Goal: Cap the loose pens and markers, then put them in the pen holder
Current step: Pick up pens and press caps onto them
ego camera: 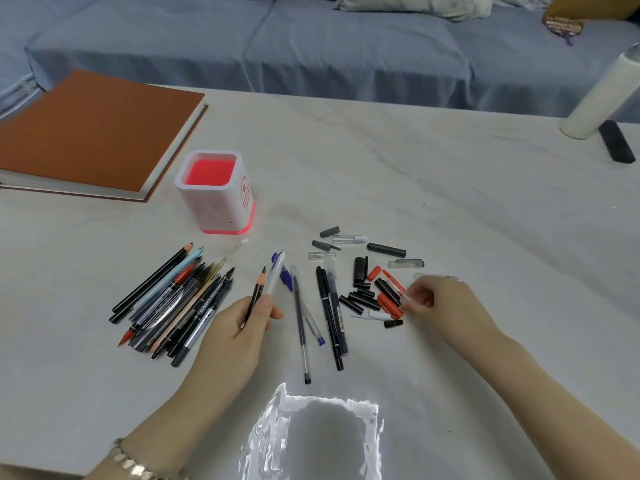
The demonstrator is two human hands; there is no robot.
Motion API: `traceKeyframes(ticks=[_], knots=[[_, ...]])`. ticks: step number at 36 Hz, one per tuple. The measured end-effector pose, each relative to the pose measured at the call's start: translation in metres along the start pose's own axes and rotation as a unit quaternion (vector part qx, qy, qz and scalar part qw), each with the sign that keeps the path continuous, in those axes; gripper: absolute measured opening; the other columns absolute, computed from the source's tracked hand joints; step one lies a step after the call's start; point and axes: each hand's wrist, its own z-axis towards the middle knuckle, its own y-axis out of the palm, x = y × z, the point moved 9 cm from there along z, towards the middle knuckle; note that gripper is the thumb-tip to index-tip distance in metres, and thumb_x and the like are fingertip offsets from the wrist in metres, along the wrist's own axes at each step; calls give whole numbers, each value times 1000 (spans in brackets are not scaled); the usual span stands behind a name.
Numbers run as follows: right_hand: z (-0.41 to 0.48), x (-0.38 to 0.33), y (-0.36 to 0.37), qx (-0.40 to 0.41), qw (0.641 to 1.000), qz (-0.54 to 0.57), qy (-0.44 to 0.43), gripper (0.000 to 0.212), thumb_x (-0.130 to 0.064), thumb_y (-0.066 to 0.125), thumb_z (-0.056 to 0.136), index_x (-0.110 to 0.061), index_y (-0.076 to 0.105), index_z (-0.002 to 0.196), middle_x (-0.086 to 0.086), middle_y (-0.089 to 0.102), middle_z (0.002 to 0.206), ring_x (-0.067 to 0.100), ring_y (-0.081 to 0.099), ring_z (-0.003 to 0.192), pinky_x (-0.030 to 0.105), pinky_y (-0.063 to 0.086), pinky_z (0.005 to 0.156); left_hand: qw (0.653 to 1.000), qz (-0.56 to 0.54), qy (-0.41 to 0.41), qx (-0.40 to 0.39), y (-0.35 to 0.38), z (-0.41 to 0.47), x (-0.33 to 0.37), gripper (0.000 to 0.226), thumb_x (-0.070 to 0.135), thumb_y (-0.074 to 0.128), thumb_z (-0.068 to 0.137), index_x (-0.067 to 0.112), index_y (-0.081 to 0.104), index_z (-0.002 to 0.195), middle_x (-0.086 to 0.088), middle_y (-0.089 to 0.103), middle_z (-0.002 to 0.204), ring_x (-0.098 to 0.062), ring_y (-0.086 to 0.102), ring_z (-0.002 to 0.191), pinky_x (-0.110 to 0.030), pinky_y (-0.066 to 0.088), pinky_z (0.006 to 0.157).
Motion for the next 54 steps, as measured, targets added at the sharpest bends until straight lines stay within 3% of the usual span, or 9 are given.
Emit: traceKeyframes(ticks=[6,10,25,31,36,40,43,49,54], knots=[[17,-34,-3,15,996,-78,-44,21,-25,55,88,-10,70,90,9,65,95,24,60,83,32,45,70,1000,-10,-9,17,-6,5,2,27,25,46,93,19,65,75,15,52,52,-6,41,51,-27,32,52],[31,-82,0,30,989,-95,-110,20,-22,52,90,-16,67,101,6,58,110,24,56,100,31,43,77,1000,-22,0,23,-13,8,5,23,22,47,93,22,67,81,-2,52,68,-16,37,53,-29,31,54],[68,-135,53,17,961,-180,-207,25,-25,47,93,-8,60,106,10,53,114,26,46,109,36,42,87,999,-34,-7,19,-21,11,6,24,25,52,89,6,66,82,-9,37,55,-18,33,48,-29,28,50],[29,-126,9,52,969,169,-171,5,-22,59,87,-19,63,86,-4,61,74,-2,52,66,9,38,62,998,-1,51,23,-15,8,18,39,27,55,87,-12,58,88,-7,29,57,-18,27,53,-31,23,52],[-8,-107,-14,10,904,419,-83,18,-5,67,79,-22,69,73,-3,52,63,4,45,53,8,39,52,989,95,106,35,-4,0,28,27,29,51,90,8,61,77,2,41,58,-5,34,51,-17,28,49],[-24,-94,-5,-66,825,561,-1,15,-5,59,83,-15,70,80,0,54,61,8,46,51,13,45,54,990,71,118,21,12,-11,39,35,57,39,78,31,48,57,9,35,48,-6,32,47,-17,27,47],[-32,-94,4,-86,804,588,13,16,-12,53,86,-13,69,84,-1,55,59,7,50,55,12,49,59,991,59,119,16,19,-17,41,36,59,34,77,34,53,60,8,39,49,-7,37,49,-17,31,49],[-43,-99,13,-82,787,612,6,15,-19,57,81,-11,70,81,-1,68,69,8,63,68,16,54,64,959,235,159,21,30,-22,40,29,49,31,88,34,47,106,3,54,87,-14,56,78,-26,46,70],[-45,-100,13,-55,800,597,2,23,-15,54,87,-14,71,71,-7,72,77,8,66,70,16,54,65,910,363,198,28,36,-23,48,59,58,16,89,19,53,111,1,47,73,-17,51,49,-13,28,41]])
